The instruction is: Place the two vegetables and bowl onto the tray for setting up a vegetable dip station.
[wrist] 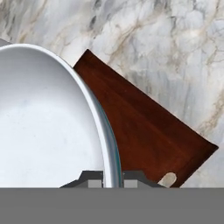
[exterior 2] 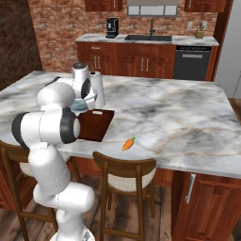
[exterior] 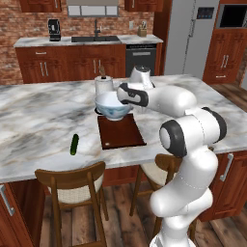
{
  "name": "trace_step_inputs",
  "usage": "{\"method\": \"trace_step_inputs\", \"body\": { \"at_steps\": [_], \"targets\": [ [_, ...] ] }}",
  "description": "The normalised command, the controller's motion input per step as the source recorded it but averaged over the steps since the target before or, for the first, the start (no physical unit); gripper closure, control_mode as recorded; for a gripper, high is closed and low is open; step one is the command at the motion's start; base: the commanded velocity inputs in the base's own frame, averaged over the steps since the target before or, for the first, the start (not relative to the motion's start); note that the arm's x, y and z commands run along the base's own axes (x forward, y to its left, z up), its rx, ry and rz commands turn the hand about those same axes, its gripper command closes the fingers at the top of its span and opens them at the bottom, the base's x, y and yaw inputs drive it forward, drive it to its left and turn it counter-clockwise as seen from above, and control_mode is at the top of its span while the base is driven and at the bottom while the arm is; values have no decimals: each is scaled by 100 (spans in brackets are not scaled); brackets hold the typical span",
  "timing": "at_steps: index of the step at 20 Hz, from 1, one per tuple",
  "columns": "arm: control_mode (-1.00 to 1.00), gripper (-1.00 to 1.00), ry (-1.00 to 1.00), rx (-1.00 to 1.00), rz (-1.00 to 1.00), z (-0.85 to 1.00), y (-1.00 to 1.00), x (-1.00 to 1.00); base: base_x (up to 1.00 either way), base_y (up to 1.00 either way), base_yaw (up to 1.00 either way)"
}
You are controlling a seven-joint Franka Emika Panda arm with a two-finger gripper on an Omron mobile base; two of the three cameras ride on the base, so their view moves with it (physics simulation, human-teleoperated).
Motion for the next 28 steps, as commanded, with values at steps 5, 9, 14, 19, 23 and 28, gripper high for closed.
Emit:
{"method": "trace_step_inputs", "body": {
  "at_steps": [5, 9, 14, 19, 23, 28],
  "targets": [
    [-100, 100, 0, 0, 3, -16, -3, 8, 0, 0, 0],
    [-100, 100, 0, 0, 2, -15, -8, 12, 0, 0, 0],
    [-100, 100, 0, 0, 0, -14, -2, 21, 0, 0, 0],
    [-100, 100, 0, 0, 0, -15, -5, 24, 0, 0, 0],
    [-100, 100, 1, 0, 0, -18, -2, 27, 0, 0, 0],
    [-100, 100, 5, 0, 0, -17, 0, 29, 0, 0, 0]
  ]
}}
